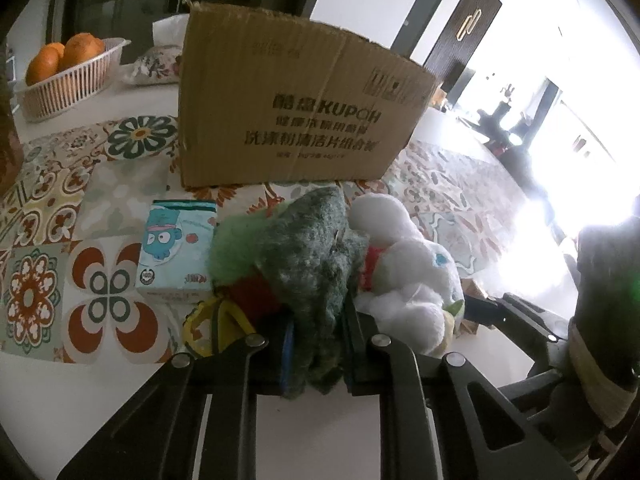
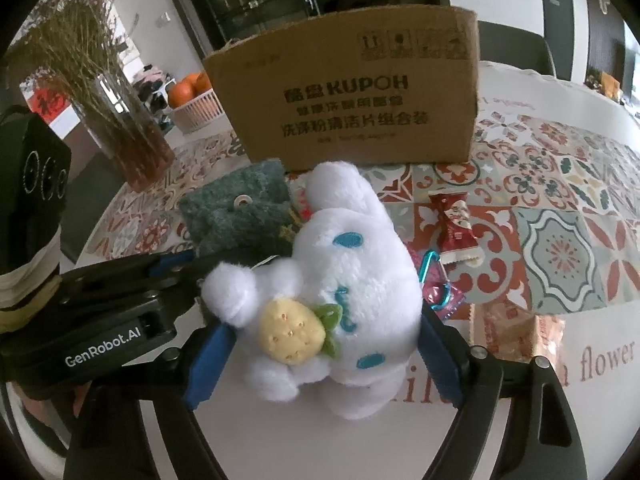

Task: Organize soft objects
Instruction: 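Lift both plushes and carry them over the cardboard box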

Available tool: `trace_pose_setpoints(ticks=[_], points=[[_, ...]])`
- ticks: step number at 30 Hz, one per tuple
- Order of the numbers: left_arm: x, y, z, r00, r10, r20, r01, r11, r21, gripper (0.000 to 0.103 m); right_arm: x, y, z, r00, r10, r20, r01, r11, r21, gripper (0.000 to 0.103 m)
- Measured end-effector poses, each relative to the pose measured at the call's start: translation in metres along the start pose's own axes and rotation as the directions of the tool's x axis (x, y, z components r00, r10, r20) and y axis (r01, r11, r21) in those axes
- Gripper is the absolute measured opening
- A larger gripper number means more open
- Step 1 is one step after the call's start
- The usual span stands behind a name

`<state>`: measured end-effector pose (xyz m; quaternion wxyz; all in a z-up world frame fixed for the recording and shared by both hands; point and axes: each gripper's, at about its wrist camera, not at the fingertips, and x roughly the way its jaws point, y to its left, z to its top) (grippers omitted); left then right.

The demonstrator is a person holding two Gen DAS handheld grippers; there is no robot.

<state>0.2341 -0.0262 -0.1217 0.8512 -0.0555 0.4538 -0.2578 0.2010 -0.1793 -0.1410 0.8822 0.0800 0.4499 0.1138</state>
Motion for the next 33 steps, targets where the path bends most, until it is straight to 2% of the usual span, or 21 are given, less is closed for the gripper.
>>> trace_pose_setpoints(ticks=[15, 33], points=[[-0.057, -0.032, -0.004, 0.987, 0.082, 0.137, -0.090, 0.994, 0.055, 0.019, -0.045, 0.002, -0.004, 0.994, -0.026, 0.109, 0.026, 1.000, 0.000, 0.085], [-0.112, -0.060, -0.007, 0.949, 0.181, 0.259, -0.199, 0.979, 0.045, 0.019, -0.098, 0.007, 0.009, 0.965, -0.050, 0.256, 0.054, 0.999, -0.006, 0.085]])
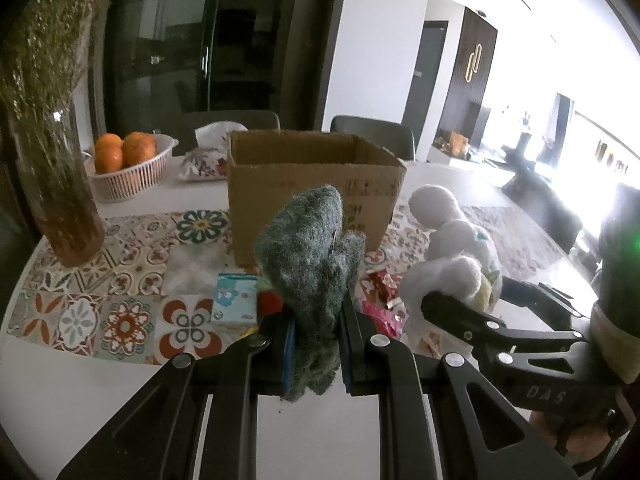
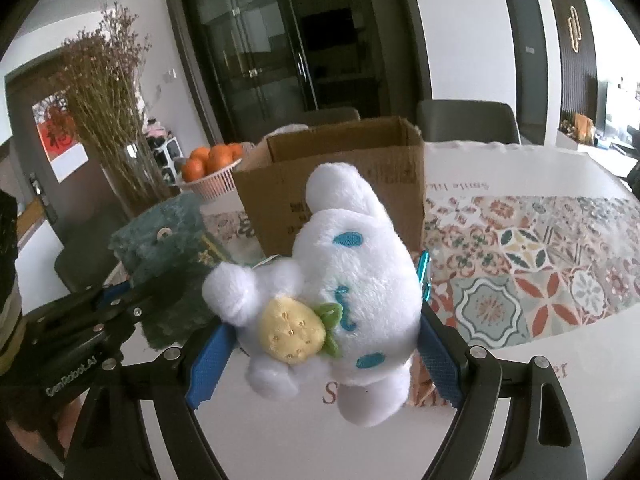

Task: Organize soft objects
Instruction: 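Lift both plushes and carry them over the cardboard box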

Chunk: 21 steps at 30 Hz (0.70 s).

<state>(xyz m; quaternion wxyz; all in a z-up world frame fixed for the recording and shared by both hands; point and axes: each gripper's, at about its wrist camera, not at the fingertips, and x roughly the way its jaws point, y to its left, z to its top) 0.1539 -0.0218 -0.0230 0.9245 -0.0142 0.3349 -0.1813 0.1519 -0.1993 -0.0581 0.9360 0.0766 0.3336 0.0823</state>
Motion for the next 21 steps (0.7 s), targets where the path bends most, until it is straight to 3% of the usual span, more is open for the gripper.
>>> trace_pose_setpoints(ticks=[21], points=[[-0.025, -0.001, 0.058, 0.988, 0.027, 0.150, -0.028, 1.000, 0.007, 0.019, -0.020, 0.002, 0.061, 0.988, 0.012, 0.154, -0.010, 1.000, -0.013, 0.085]])
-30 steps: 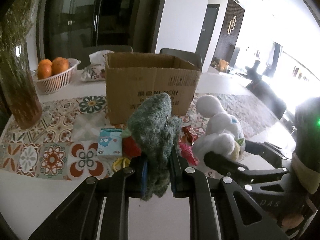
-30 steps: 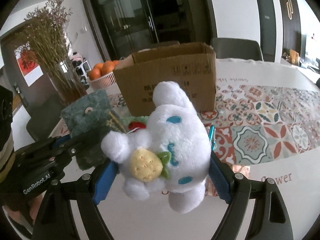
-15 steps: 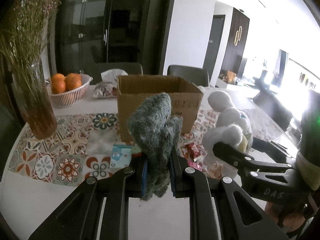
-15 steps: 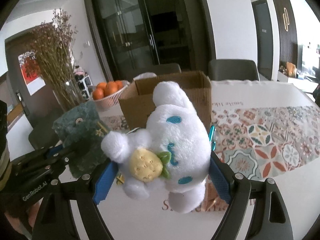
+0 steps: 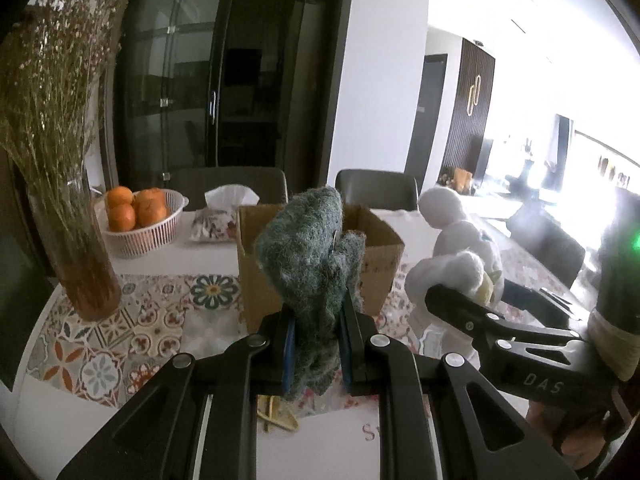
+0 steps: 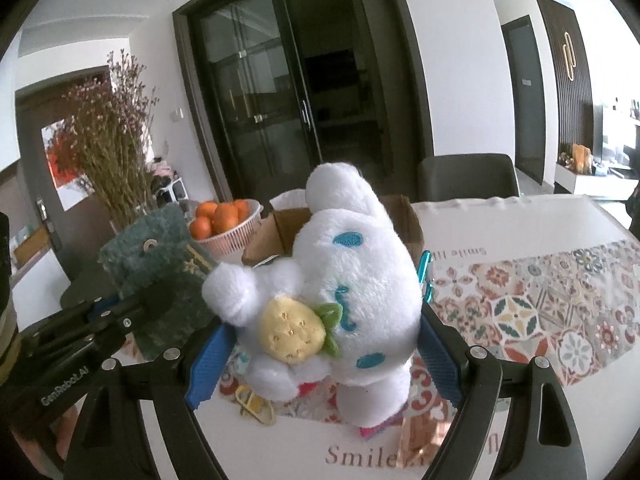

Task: Organize soft objects
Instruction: 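Lift both plushes and carry them over the cardboard box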

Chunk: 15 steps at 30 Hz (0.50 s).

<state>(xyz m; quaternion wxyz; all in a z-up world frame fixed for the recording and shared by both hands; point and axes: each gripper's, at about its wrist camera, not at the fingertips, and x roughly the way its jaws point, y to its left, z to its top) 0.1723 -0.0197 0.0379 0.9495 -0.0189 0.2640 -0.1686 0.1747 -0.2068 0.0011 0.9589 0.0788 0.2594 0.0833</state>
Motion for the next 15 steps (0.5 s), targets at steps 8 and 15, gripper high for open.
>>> trace_pose_setpoints(ticks=[8, 15], points=[[0.013, 0.005, 0.028, 1.000, -0.007, 0.030, 0.007, 1.000, -0.010, 0.019, 0.011, 0.000, 0.030, 0.999, -0.004, 0.034, 0.004, 1.000, -0.006, 0.085], [0.033, 0.011, 0.047, 0.999, -0.010, 0.040, 0.010, 1.000, -0.005, 0.019, 0.025, -0.002, 0.053, 0.999, -0.011, 0.045, 0.011, 1.000, -0.019, 0.085]])
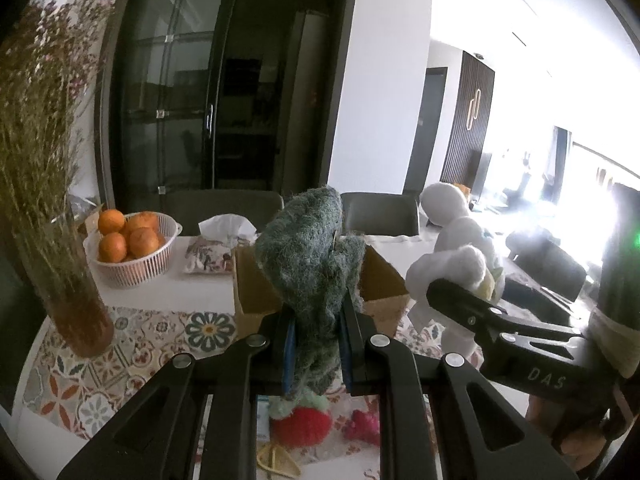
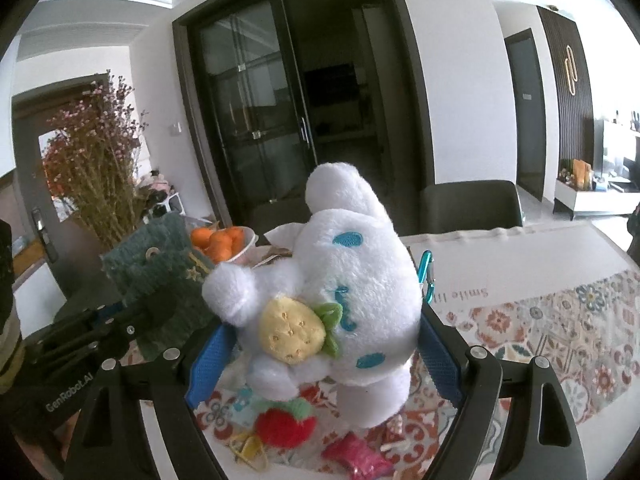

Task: Organize soft objects
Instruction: 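Lift both plushes and carry them over the cardboard box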

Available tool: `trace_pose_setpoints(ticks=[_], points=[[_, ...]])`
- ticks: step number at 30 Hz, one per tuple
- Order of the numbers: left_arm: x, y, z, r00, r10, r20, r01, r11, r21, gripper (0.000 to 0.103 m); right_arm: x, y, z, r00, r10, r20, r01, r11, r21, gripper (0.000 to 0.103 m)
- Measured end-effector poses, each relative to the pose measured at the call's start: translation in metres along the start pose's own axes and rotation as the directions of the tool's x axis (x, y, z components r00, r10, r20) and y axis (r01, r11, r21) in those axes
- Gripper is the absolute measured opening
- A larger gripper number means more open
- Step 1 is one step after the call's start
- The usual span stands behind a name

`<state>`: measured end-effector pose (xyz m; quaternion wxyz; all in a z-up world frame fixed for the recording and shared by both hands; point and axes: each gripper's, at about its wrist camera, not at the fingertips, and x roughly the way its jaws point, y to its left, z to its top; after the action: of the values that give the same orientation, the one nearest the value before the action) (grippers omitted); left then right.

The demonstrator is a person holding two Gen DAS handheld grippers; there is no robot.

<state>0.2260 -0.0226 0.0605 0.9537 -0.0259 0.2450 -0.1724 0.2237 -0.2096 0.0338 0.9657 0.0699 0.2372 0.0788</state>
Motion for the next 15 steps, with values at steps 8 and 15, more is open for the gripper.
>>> trace_pose_setpoints(ticks=[8, 15], points=[[0.028, 0.007, 0.018, 1.000, 0.024, 0.007, -0.024, 0.999, 0.026, 0.019, 0.032, -0.006, 0.022, 1.000, -0.009, -0.016, 0.008, 1.000, -0.017, 0.086], [0.059, 0.014, 0.035, 0.999, 0.032, 0.031, -0.033, 0.999, 0.041, 0.019, 0.077, -0.019, 0.041, 0.995, 0.046, -0.090, -0.045, 0.999, 0.007, 0.086]])
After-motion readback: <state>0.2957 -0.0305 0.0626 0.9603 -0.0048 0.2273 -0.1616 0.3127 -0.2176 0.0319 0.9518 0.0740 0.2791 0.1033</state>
